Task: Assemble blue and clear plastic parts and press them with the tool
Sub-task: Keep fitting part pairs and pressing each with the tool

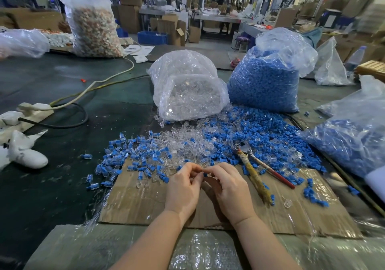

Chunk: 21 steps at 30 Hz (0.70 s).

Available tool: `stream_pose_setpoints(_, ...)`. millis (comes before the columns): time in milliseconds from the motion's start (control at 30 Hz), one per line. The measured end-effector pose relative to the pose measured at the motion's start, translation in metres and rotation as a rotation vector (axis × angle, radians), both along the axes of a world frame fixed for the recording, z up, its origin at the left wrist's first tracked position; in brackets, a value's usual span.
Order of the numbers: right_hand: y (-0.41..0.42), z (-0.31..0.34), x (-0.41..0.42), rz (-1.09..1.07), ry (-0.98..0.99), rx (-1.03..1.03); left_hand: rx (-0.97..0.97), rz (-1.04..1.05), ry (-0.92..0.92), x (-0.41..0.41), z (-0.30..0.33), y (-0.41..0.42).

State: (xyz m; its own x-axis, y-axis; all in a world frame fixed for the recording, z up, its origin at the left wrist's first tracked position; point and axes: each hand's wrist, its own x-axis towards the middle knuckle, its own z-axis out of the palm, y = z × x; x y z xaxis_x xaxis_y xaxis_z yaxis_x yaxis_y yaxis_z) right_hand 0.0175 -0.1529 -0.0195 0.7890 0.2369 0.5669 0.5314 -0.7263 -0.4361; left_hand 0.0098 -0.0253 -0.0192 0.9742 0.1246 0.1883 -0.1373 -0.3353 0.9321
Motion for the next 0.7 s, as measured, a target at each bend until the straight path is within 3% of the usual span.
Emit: stream_pose_setpoints(700, 0.001, 0.0003, -0.0016, -0.006, -0.012, -0.051, -0.016, 0.014, 0.019, 0.0015, -0.0018, 0.0003)
